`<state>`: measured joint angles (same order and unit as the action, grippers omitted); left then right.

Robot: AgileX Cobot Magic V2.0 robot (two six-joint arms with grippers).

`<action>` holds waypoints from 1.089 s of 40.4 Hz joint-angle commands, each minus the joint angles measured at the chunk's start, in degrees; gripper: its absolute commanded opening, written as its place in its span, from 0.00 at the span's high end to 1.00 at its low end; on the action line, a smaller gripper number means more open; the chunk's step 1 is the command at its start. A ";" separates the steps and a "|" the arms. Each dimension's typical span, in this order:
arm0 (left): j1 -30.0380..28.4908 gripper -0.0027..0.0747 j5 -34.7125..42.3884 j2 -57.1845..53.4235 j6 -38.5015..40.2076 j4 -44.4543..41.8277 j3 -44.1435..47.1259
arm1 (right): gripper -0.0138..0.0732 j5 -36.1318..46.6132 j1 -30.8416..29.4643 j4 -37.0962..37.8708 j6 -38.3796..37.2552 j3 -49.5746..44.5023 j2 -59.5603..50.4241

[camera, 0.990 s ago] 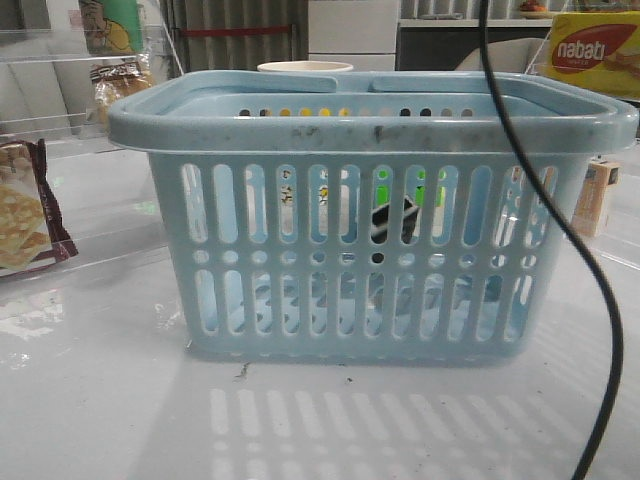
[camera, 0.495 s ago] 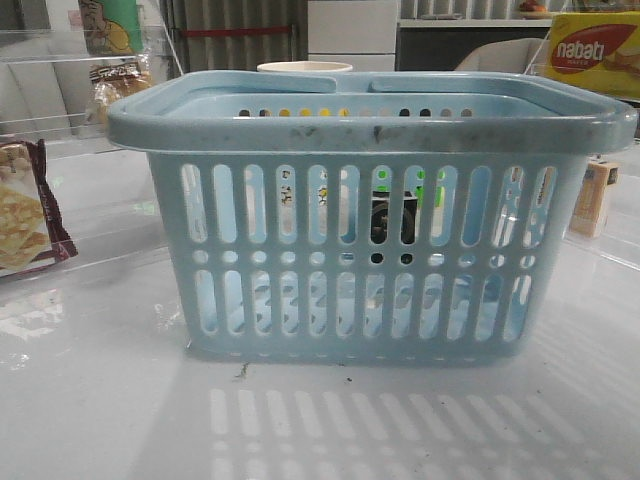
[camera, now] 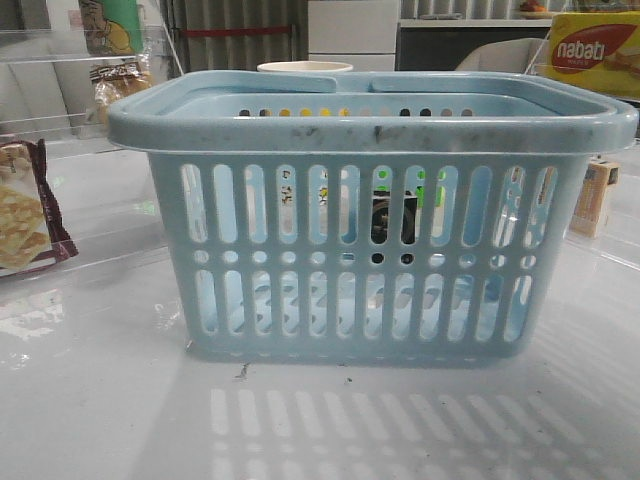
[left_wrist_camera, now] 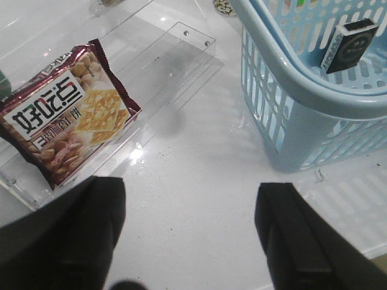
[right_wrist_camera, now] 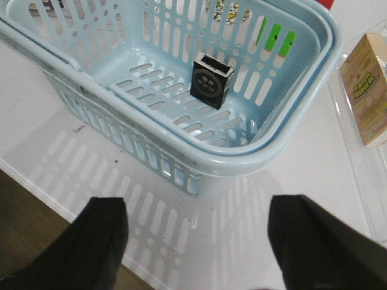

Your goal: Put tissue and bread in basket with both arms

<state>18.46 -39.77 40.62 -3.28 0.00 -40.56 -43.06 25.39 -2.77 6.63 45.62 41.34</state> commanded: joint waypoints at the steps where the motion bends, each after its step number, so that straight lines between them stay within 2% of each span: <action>1: 0.39 0.31 5.22 0.02 -0.08 0.73 -1.98 | 0.17 2.97 0.12 0.51 0.28 1.39 -0.33; 5: 0.39 0.31 4.81 0.02 -0.08 1.67 -1.75 | 0.17 2.91 0.12 0.51 0.28 1.39 -0.33; 11: 0.27 0.30 12.00 2.21 -0.08 1.26 -1.64 | 0.17 2.91 0.12 0.51 0.28 1.39 -0.33; 18: 0.27 0.14 12.40 13.52 -0.08 -0.40 -7.87 | 0.17 2.91 0.12 0.51 0.28 1.39 -0.33; 31: -6.26 0.14 12.87 41.09 0.11 0.64 -29.76 | 0.17 2.72 0.12 0.51 0.28 1.39 -0.33; 44: -9.65 0.15 12.64 63.08 0.11 2.13 -53.25 | 0.17 2.72 0.12 0.51 0.28 1.39 -0.33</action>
<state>9.58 -30.89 101.41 -3.28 1.20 -87.07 -44.07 25.39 -2.73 6.63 45.62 41.34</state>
